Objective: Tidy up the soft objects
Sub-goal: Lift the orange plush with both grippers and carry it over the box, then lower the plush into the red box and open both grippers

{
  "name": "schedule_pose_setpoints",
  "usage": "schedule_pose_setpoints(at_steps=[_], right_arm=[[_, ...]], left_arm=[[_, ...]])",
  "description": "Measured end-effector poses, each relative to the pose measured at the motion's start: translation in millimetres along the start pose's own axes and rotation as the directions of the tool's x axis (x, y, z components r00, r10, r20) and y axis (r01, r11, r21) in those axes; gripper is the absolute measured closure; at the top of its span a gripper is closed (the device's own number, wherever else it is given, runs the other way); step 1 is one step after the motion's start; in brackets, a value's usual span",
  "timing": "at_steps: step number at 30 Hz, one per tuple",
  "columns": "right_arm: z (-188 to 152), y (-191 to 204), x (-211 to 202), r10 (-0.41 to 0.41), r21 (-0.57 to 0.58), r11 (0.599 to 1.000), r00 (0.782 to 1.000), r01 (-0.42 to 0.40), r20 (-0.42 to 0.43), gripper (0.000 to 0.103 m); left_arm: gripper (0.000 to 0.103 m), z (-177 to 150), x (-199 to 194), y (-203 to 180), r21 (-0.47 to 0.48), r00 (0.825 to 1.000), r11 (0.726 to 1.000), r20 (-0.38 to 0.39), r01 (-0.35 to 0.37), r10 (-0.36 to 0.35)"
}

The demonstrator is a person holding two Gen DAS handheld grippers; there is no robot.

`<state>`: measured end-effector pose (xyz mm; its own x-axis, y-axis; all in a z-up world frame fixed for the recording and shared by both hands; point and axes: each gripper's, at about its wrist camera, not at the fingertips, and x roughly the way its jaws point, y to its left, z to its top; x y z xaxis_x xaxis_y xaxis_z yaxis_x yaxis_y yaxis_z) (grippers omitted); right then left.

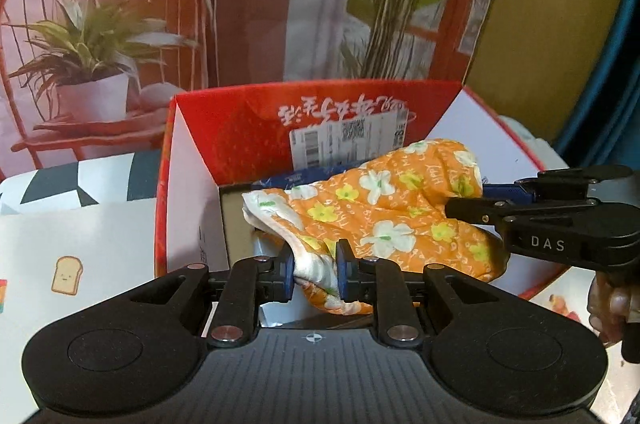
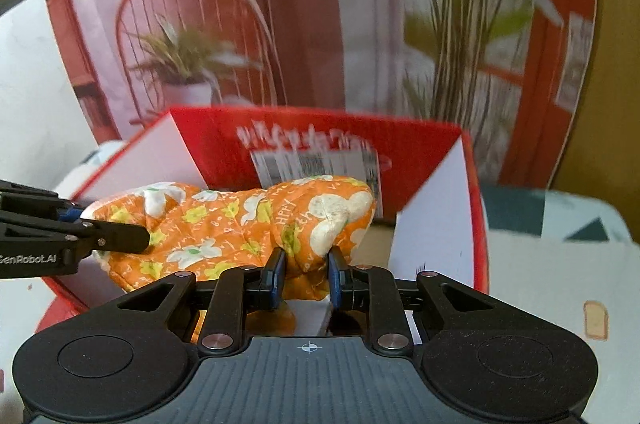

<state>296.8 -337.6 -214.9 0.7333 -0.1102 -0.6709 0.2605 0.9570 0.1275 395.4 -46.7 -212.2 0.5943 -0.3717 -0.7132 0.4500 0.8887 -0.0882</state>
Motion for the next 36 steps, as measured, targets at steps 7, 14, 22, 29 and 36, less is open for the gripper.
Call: schedule_pose_setpoints(at_steps=[7, 14, 22, 29, 36], right_arm=[[-0.6, 4.2, 20.5, -0.044, -0.043, 0.998, 0.995, 0.040, -0.091, 0.083], [2.4, 12.4, 29.1, -0.060, -0.042, 0.998, 0.989, 0.054, -0.133, 0.083], [1.0, 28.2, 36.6, -0.011, -0.004, 1.000, 0.985, 0.010, -0.172, 0.083], [-2.4, 21.9, 26.2, -0.052, 0.043, 0.997, 0.987, 0.058, -0.150, 0.070], [-2.0, 17.2, -16.6, -0.050, 0.102, 0.993, 0.998, 0.052, -0.024, 0.048]], left_arm=[[0.044, 2.1, -0.7, 0.2, 0.059, 0.999, 0.997, 0.015, -0.052, 0.051], [0.044, 6.6, -8.2, 3.7, 0.025, 0.998, 0.998, 0.040, -0.053, 0.052], [0.044, 3.7, -14.5, 2.1, 0.020, 0.997, 0.998, 0.055, -0.059, 0.058], [0.044, 0.7, -26.8, 0.6, 0.012, 0.995, 0.997, 0.071, -0.075, 0.074], [0.044, -6.4, -57.4, -8.8, 0.048, 0.990, 0.995, 0.113, -0.085, 0.080]])
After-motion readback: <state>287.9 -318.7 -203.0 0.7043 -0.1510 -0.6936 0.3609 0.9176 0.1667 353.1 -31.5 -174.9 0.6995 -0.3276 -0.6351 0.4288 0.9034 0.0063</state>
